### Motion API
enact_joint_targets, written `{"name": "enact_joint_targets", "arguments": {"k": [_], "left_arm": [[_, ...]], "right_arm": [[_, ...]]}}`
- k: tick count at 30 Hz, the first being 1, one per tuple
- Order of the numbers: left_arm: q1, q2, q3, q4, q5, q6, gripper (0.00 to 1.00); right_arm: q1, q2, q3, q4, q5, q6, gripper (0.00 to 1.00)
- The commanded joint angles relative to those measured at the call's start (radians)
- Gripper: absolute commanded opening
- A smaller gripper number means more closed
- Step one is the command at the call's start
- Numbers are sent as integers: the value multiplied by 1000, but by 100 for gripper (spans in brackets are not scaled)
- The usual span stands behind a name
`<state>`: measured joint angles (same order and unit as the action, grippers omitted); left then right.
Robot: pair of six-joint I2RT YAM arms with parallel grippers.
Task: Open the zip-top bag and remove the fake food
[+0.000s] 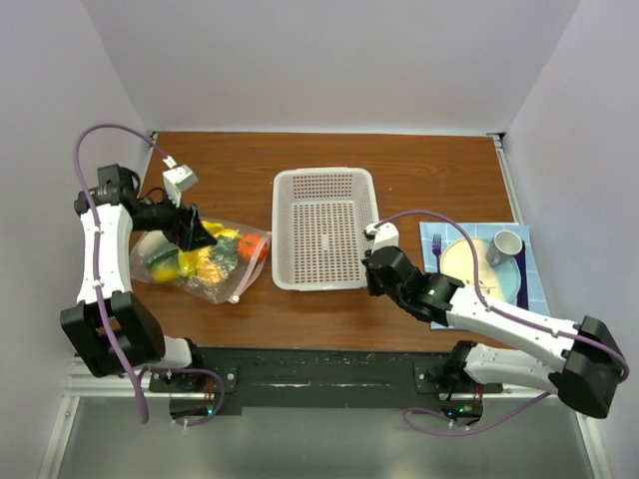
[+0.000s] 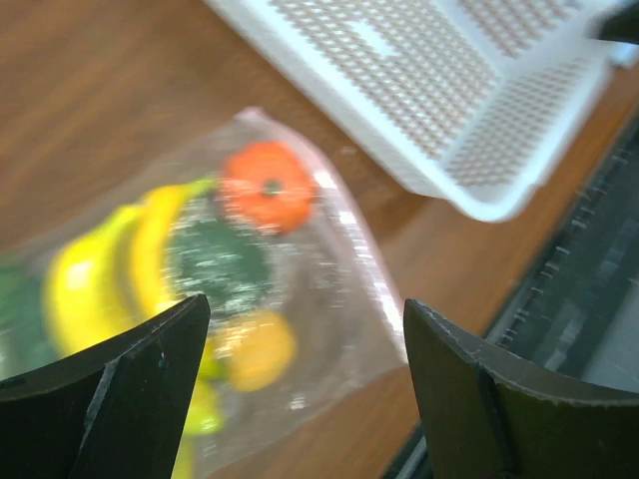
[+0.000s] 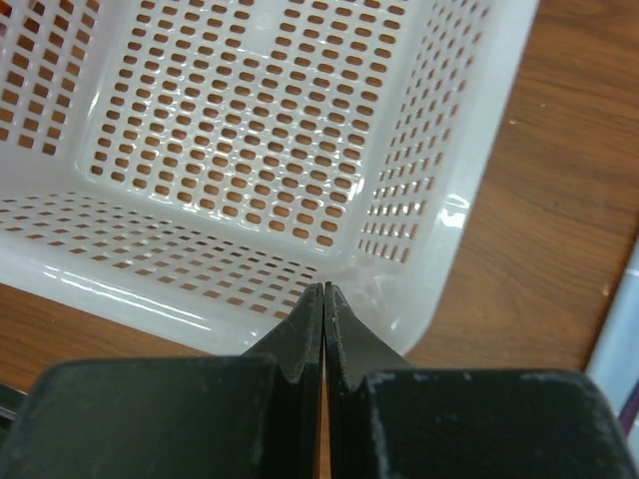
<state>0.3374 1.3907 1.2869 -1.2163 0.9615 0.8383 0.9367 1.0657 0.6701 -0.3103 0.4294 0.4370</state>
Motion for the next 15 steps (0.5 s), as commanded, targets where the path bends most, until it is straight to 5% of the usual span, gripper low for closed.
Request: {"name": "enact_joint_targets", "arguments": {"k": [1,7,15], "left_arm": [[89,-9,32,309,-186,-211,82],[196,63,-6,544,-456,-292,77],[222,111,-104,741,-555,-398,81]], "right_arm": [[17,-18,167,-119,97,-6,0],[178,198,445,61,-29,-141,8],[240,606,678,330,-293,-244,26]]}}
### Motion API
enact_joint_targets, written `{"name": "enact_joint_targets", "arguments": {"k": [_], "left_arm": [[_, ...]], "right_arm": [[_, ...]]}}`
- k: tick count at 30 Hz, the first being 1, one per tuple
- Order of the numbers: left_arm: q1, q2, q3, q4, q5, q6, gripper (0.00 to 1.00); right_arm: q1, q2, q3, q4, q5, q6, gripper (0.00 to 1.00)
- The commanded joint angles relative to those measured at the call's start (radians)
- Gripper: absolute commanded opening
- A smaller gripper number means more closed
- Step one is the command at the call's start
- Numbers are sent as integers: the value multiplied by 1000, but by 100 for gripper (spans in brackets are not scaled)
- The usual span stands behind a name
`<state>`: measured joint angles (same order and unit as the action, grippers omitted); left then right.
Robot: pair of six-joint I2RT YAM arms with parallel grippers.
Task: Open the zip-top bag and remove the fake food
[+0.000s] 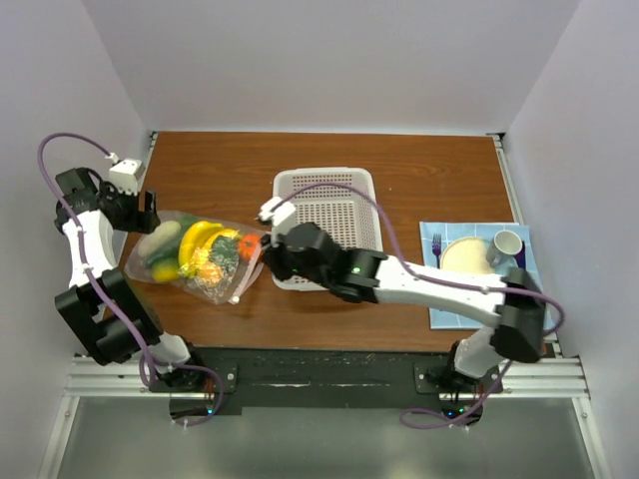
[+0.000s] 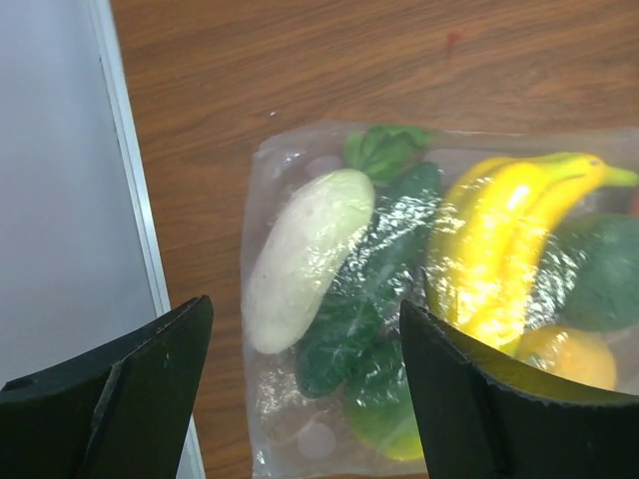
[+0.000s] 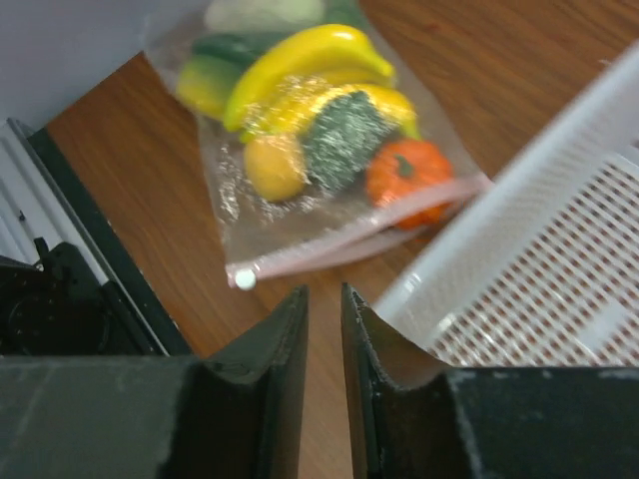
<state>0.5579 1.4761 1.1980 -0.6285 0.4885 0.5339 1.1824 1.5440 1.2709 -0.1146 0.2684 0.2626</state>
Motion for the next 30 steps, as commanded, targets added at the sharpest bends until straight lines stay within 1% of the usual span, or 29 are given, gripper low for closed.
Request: {"name": "enact_joint_targets", "arguments": {"k": [1,4,6,9,10,14,18,19,20,21,22,23,24,26,27,30], "left_arm": [[2,47,-14,162,-83,-104,82],[2,94,-3,191,-79,-130,85],[2,122,11,190,-74,-132,86],[0,176,21,179,-64,-127,87],[0,200,21,170,-51,-126,87],[0,248,-6,151,-24,-86,86],[-6,282,-38,148,-30,-42,81],[-10,289,-43,153,-37,-35,76],[-16,291,-55,164,-39,-26,74],[-24,290,-61,171,-44,-26,75],[-29,293,-64,179,-45,-28,75],[-42,293,-66,179,-47,-28,74],[-49,294,-66,178,-47,-29,72],[-67,293,-64,184,-59,-35,69],[-72,290,-64,184,-60,-34,66],[-92,273,-71,202,-83,-23,61]], "right_arm": [[-6,189,123,125,-141,-72,27],[-17,281,171,118,-127,-79,29],[-38,304,170,96,-132,-68,30],[-67,309,114,110,-123,-45,31],[-75,304,73,110,-114,-43,31],[-102,272,12,104,-95,-49,31],[-109,229,-42,86,-74,-59,31],[-110,222,-62,85,-71,-59,31],[-109,214,-73,89,-72,-59,31],[-107,211,-80,104,-75,-60,32],[-109,218,-73,102,-80,-63,35],[-107,232,-59,101,-90,-71,39],[-107,248,-41,81,-107,-77,47],[-109,312,28,56,-107,-92,52],[-107,329,44,55,-112,-92,57],[-107,390,91,79,-100,-111,67]]}}
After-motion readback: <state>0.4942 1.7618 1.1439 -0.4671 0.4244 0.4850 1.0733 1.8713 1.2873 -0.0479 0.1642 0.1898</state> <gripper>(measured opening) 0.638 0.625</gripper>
